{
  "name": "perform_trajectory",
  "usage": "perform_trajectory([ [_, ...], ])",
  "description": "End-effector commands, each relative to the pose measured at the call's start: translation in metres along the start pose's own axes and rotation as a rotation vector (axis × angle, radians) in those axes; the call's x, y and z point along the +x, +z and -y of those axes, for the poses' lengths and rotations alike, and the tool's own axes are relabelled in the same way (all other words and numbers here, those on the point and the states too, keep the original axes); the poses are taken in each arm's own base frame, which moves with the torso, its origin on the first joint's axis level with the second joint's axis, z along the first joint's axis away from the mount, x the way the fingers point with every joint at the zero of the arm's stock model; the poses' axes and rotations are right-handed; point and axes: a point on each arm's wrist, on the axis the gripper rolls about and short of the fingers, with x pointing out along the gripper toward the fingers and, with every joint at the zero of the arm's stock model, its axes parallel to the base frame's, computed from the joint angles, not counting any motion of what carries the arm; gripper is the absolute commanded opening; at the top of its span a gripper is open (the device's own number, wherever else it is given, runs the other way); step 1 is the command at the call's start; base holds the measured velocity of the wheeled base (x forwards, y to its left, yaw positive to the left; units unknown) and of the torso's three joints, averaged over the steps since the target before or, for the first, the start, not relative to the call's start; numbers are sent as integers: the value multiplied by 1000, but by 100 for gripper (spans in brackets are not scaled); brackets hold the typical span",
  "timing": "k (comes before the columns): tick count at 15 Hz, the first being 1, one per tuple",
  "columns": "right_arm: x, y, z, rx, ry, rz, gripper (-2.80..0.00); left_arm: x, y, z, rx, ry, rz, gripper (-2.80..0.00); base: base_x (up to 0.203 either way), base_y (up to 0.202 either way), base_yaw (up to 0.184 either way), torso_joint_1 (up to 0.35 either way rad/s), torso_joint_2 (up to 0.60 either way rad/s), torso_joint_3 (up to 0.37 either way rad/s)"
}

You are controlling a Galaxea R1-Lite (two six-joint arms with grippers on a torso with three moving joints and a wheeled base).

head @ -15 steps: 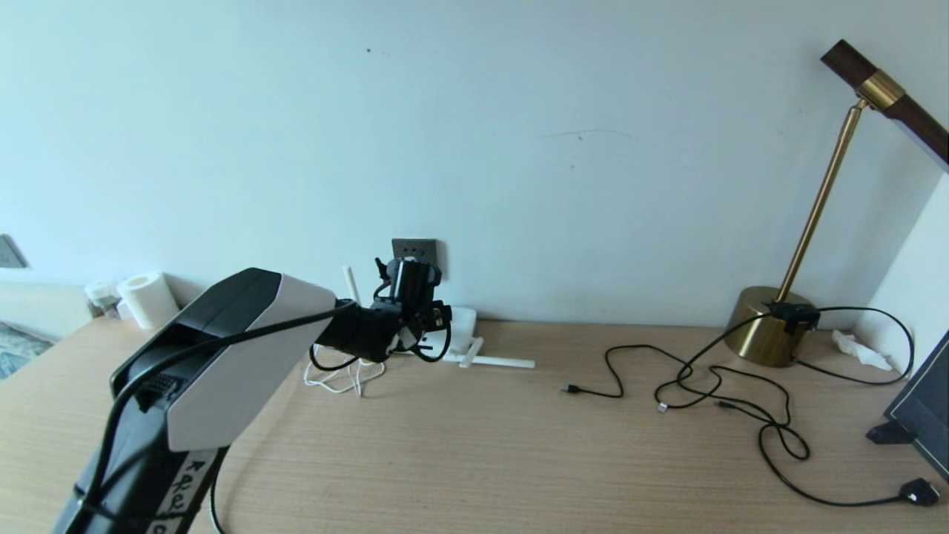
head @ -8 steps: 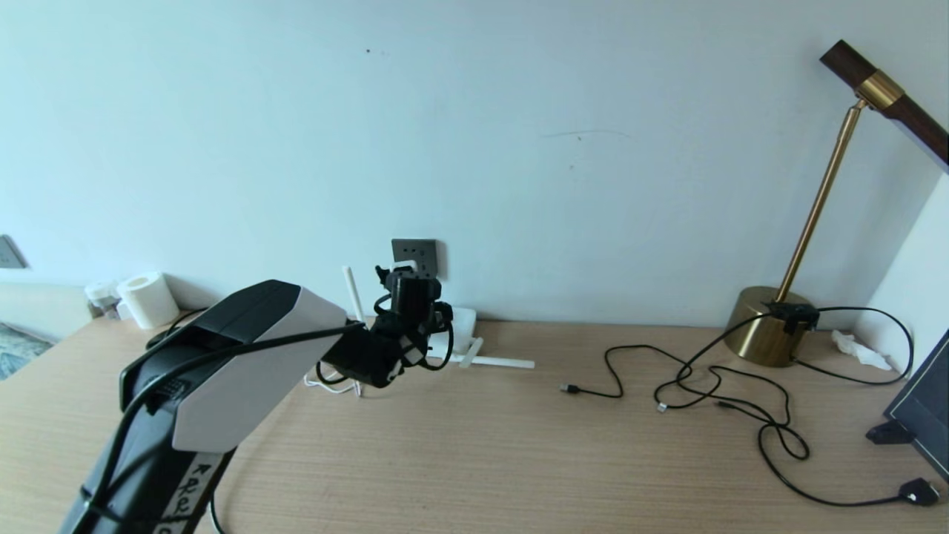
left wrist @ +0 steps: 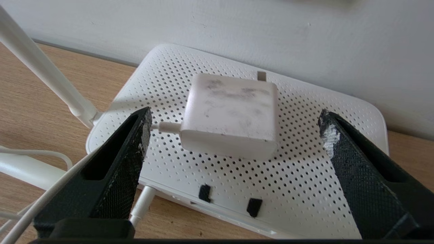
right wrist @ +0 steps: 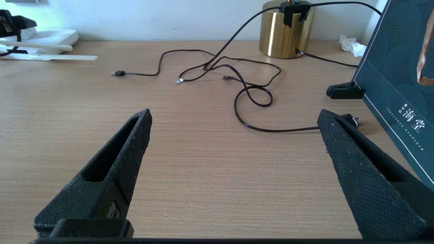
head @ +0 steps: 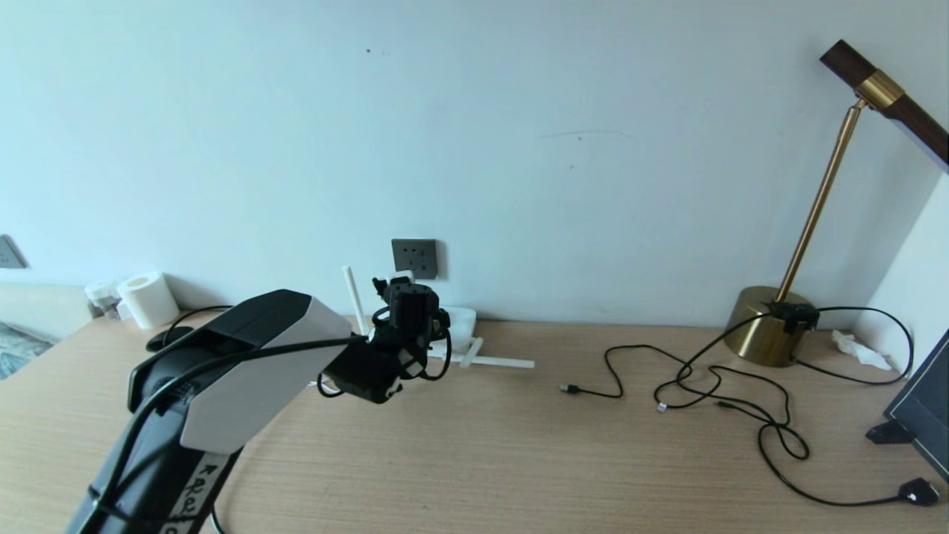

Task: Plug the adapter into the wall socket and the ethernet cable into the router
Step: Hand it to the other hand

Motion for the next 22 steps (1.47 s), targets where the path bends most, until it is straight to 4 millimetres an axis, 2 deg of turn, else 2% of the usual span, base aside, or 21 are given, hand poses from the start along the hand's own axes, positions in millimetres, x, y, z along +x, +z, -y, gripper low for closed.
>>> perform_trajectory([
  [1,0,0,0,0,1,0,0,3,-7,1,-1,4,1,0,0,0,0,0,0,0],
  [11,0,0,0,0,0,0,0,10,-15,3,1,-6,49,0,0,0,0,0,0,0],
  [12,0,0,0,0,0,0,0,10,-15,3,2,-5,47,-280,0,0,0,0,0,0],
  [20,0,0,0,0,1,0,0,9,-14,2,5,-5,46,-280,0,0,0,0,0,0],
  [22,0,0,0,0,1,0,0,2,-1,1,-5,-11,60,-280,0,0,0,0,0,0],
])
